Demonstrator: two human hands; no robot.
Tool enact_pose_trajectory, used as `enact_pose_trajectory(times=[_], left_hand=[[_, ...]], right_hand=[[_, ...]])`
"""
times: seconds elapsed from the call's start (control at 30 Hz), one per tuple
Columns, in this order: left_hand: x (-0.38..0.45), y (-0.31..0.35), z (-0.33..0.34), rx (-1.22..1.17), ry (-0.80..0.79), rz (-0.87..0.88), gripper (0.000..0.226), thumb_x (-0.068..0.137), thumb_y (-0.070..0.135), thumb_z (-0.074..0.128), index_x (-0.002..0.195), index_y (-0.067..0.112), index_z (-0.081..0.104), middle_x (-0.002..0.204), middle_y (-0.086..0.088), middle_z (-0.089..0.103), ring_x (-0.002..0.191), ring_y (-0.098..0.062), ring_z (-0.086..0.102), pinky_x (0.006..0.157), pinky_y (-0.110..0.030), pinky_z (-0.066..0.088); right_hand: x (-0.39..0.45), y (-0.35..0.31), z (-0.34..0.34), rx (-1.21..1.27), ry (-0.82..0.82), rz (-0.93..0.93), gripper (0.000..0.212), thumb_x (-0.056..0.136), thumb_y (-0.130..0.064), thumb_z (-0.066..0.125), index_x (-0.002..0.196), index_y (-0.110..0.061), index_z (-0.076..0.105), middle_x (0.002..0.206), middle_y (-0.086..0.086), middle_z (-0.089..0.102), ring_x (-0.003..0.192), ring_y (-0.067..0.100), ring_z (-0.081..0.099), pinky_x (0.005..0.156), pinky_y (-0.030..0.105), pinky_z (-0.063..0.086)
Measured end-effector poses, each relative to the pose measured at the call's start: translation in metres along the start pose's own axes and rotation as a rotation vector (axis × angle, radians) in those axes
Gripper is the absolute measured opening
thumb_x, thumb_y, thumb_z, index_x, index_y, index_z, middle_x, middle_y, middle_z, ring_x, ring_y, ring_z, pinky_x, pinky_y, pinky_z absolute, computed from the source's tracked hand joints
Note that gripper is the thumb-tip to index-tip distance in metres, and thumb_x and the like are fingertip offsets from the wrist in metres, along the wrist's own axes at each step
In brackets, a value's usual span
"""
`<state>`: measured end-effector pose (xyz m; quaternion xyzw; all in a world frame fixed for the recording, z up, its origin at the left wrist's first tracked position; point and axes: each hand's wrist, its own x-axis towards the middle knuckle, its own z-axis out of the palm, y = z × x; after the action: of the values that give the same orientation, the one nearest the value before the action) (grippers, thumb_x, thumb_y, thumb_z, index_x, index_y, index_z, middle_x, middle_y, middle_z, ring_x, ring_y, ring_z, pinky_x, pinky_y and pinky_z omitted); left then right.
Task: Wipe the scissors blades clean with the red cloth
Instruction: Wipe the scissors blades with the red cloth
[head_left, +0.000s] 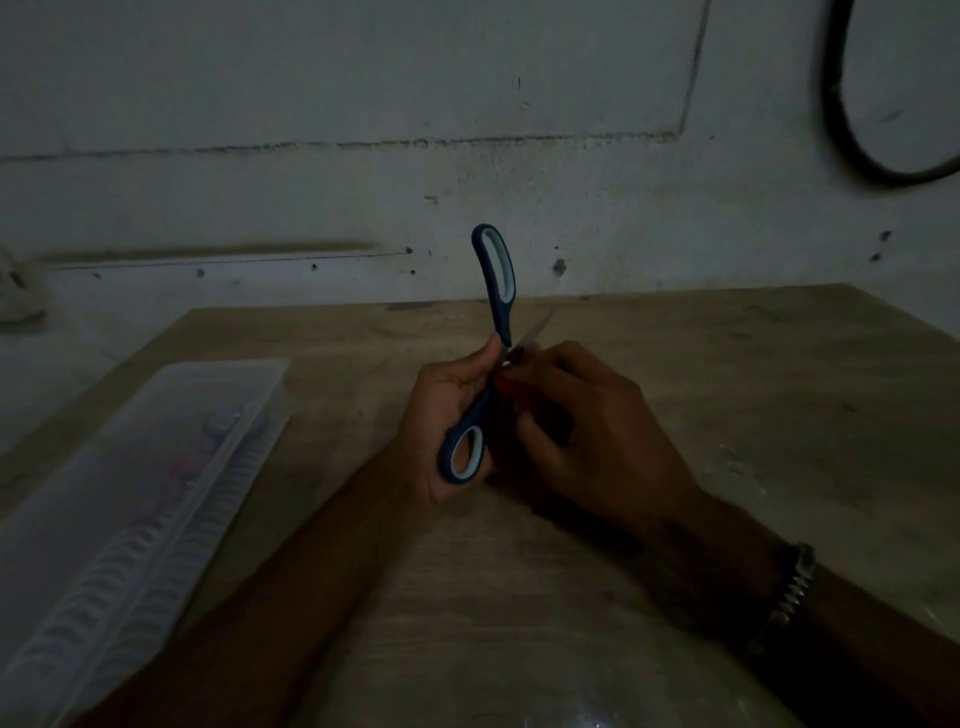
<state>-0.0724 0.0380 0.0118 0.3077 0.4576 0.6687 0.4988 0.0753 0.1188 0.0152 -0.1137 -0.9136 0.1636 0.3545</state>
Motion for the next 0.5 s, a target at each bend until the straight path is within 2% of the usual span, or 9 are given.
enact_pose_trajectory(times=[0.07, 0.13, 0.23, 0.33, 0.4, 0.47, 0.5], left_hand=[[-0.001, 0.003, -0.004, -0.025, 0.002, -0.021, 0.028, 0.096, 0.035, 0.052, 0.103, 0.009, 0.060, 0.095, -0.009, 0.063, 0.064, -0.010, 0.071, 0.053, -0.022, 0.057], [0.003, 0.003, -0.013, -0.003, 0.041, -0.013, 0.042, 0.088, 0.043, 0.065, 0.113, 0.008, 0.060, 0.105, -0.014, 0.061, 0.077, -0.017, 0.067, 0.060, -0.025, 0.059], [0.003, 0.004, -0.013, -0.014, 0.080, -0.011, 0.047, 0.087, 0.042, 0.066, 0.119, 0.009, 0.057, 0.113, -0.014, 0.060, 0.083, -0.018, 0.065, 0.065, -0.026, 0.060], [0.003, 0.005, -0.010, -0.046, -0.006, -0.043, 0.036, 0.079, 0.036, 0.066, 0.105, 0.012, 0.061, 0.101, -0.007, 0.064, 0.076, -0.012, 0.069, 0.063, -0.023, 0.060], [0.007, 0.002, -0.007, -0.009, -0.033, -0.022, 0.026, 0.082, 0.031, 0.065, 0.104, 0.017, 0.062, 0.102, -0.004, 0.064, 0.086, -0.013, 0.064, 0.074, -0.024, 0.057], [0.005, 0.001, -0.005, -0.024, -0.019, 0.001, 0.027, 0.082, 0.032, 0.060, 0.104, 0.017, 0.062, 0.103, -0.005, 0.064, 0.091, -0.015, 0.061, 0.079, -0.027, 0.054], [0.004, 0.001, -0.006, -0.043, -0.003, -0.010, 0.029, 0.082, 0.034, 0.066, 0.104, 0.015, 0.062, 0.104, -0.006, 0.065, 0.091, -0.017, 0.062, 0.078, -0.027, 0.056]], right_hand=[[-0.005, -0.011, 0.006, 0.040, -0.096, -0.102, 0.040, 0.098, -0.026, 0.061, 0.137, -0.021, 0.066, 0.135, -0.003, 0.060, 0.116, 0.009, 0.059, 0.098, 0.028, 0.055], [-0.011, -0.023, 0.014, 0.046, -0.188, -0.235, 0.040, 0.099, -0.024, 0.064, 0.138, -0.017, 0.066, 0.134, -0.001, 0.061, 0.116, 0.009, 0.059, 0.095, 0.019, 0.051], [-0.010, -0.025, 0.015, -0.014, -0.214, -0.313, 0.038, 0.099, -0.025, 0.062, 0.135, -0.015, 0.069, 0.129, 0.001, 0.062, 0.110, 0.010, 0.059, 0.087, 0.014, 0.046], [-0.002, -0.015, 0.010, -0.042, -0.071, -0.149, 0.037, 0.098, -0.028, 0.060, 0.133, -0.019, 0.068, 0.131, 0.000, 0.062, 0.113, 0.011, 0.059, 0.093, 0.026, 0.055], [0.000, -0.012, 0.010, -0.080, 0.055, -0.035, 0.041, 0.096, -0.026, 0.058, 0.134, -0.015, 0.067, 0.128, 0.005, 0.063, 0.110, 0.017, 0.062, 0.090, 0.035, 0.059], [-0.004, -0.018, 0.014, -0.093, 0.066, -0.023, 0.044, 0.094, -0.024, 0.057, 0.134, -0.010, 0.067, 0.127, 0.010, 0.065, 0.110, 0.022, 0.064, 0.089, 0.039, 0.060], [-0.007, -0.022, 0.016, -0.083, 0.023, -0.055, 0.045, 0.093, -0.023, 0.057, 0.135, -0.009, 0.067, 0.129, 0.010, 0.064, 0.113, 0.023, 0.063, 0.091, 0.038, 0.060]])
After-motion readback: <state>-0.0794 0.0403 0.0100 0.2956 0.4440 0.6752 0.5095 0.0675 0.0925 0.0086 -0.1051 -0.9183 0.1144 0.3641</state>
